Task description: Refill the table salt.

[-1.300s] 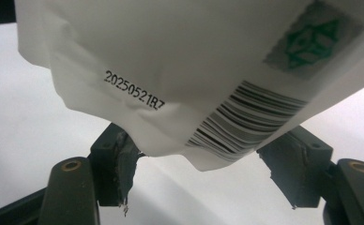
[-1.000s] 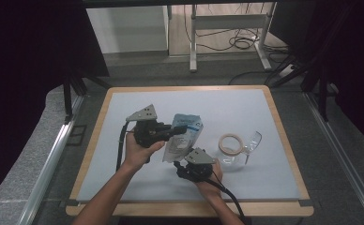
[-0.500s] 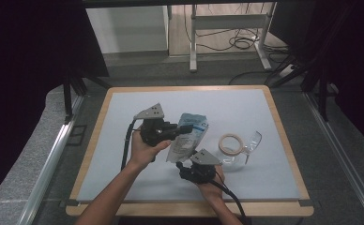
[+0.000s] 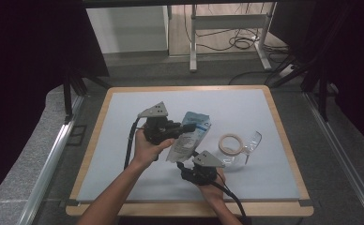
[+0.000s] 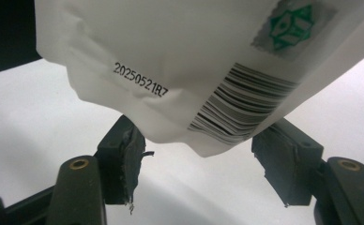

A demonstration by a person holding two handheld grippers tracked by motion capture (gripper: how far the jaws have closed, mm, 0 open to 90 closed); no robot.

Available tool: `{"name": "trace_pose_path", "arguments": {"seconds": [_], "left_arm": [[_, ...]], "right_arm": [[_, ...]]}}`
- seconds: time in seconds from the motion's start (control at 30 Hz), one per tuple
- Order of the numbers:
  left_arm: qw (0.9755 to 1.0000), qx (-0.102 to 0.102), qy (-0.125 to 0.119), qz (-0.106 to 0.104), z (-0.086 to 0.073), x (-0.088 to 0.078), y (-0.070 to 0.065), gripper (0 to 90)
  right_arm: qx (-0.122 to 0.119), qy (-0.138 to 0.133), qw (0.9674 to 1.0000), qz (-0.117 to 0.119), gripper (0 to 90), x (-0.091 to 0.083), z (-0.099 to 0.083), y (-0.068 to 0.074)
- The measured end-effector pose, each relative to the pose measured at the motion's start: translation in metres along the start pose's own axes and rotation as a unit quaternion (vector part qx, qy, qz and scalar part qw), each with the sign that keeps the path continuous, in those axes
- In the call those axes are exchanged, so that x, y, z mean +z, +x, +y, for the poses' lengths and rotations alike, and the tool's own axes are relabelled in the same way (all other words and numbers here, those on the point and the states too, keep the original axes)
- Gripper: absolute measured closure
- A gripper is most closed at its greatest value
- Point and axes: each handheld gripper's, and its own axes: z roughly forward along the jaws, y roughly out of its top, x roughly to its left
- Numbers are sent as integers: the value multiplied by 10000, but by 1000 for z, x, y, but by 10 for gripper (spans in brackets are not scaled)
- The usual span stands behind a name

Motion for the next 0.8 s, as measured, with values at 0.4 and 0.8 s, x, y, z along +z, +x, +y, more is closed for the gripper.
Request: {"name": "trace_pose_path", "arguments": {"seconds": [0.4,0.8], "left_arm": [[9998,66,-73,-147,0,-5,-11,900],[9998,-69,-111,-123,3,-2,-3,900]], "right_arm": [[-313,-121,9989,-324,226,3,2,1],[-328,-276,9991,-22,320,-3,2,4]]}}
